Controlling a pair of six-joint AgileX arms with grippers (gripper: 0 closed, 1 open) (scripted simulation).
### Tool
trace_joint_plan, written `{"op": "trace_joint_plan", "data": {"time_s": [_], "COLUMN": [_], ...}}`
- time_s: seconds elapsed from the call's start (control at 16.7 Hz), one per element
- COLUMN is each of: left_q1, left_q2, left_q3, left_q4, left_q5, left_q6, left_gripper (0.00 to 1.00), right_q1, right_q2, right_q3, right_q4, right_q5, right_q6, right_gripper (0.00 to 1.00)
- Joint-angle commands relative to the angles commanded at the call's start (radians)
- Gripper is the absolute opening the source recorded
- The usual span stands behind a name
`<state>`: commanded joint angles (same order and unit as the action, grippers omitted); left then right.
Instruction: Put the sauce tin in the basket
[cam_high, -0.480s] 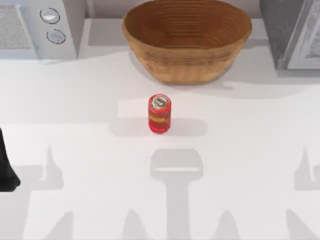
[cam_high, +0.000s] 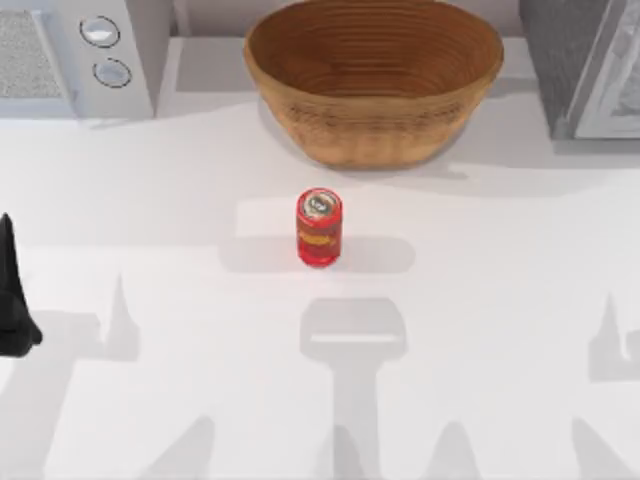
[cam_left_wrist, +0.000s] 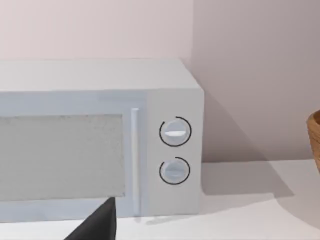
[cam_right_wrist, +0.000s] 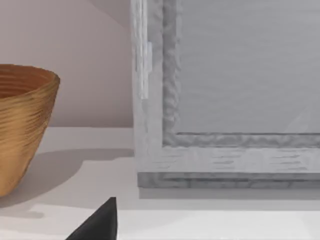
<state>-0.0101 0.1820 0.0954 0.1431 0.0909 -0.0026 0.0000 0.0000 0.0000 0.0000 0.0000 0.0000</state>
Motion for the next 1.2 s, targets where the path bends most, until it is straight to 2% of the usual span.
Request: {"op": "trace_joint_plan", "data": {"time_s": [0.72, 1.2], "left_q1": [-0.05, -0.07], "left_q2": [0.837, 1.28], "left_q3": [0.412, 0.604], "left_q4": [0.614, 0.891], "left_q5": [0.435, 0.672], "left_q6": [-0.003, 0.015], "left_gripper": [1.0, 1.0], "right_q1": [0.0, 0.0], "right_q2": [0.0, 0.0], "right_q3": [0.0, 0.0], "right_q4": [0.0, 0.0], "right_q5": [0.0, 0.0], "right_q6": [0.0, 0.0], "right_gripper": [1.0, 1.0]}}
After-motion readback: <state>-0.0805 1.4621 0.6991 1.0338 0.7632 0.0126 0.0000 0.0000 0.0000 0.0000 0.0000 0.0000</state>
